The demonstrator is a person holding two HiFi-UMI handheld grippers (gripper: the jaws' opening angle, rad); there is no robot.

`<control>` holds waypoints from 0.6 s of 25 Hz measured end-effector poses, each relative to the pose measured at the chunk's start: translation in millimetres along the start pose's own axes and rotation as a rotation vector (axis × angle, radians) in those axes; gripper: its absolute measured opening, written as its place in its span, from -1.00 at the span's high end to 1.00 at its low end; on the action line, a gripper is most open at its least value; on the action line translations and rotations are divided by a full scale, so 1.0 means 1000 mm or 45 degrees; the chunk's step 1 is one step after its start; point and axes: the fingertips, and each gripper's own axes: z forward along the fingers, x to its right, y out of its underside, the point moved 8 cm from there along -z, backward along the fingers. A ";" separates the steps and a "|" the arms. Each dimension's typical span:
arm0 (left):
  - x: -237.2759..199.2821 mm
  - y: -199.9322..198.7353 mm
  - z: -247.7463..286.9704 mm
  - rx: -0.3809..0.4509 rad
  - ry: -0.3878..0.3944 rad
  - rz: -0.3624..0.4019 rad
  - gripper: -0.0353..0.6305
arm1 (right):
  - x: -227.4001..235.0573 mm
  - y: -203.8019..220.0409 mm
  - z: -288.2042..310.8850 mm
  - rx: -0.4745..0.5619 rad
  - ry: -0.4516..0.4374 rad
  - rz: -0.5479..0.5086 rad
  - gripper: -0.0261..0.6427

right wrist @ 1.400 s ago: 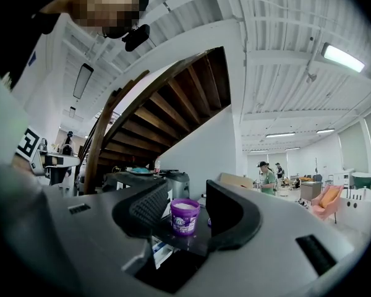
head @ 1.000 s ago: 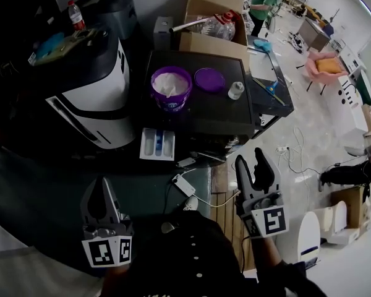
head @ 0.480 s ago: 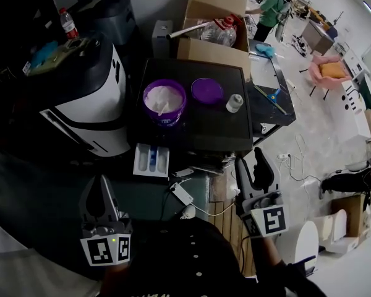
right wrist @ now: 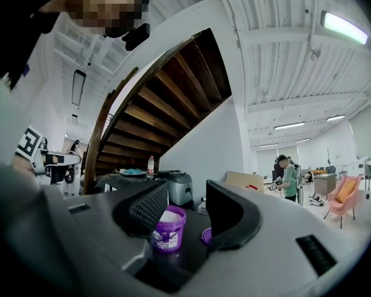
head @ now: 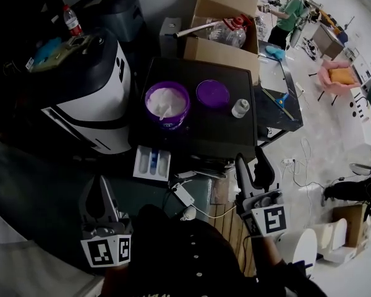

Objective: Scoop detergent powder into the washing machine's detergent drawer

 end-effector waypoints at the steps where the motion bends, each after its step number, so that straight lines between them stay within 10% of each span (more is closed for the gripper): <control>1: -0.002 0.001 0.001 -0.003 -0.007 0.000 0.85 | 0.000 0.001 0.003 -0.001 -0.006 -0.003 0.35; 15: -0.066 0.005 0.073 0.042 0.105 -0.018 0.85 | -0.030 -0.004 0.069 0.001 0.099 -0.024 0.35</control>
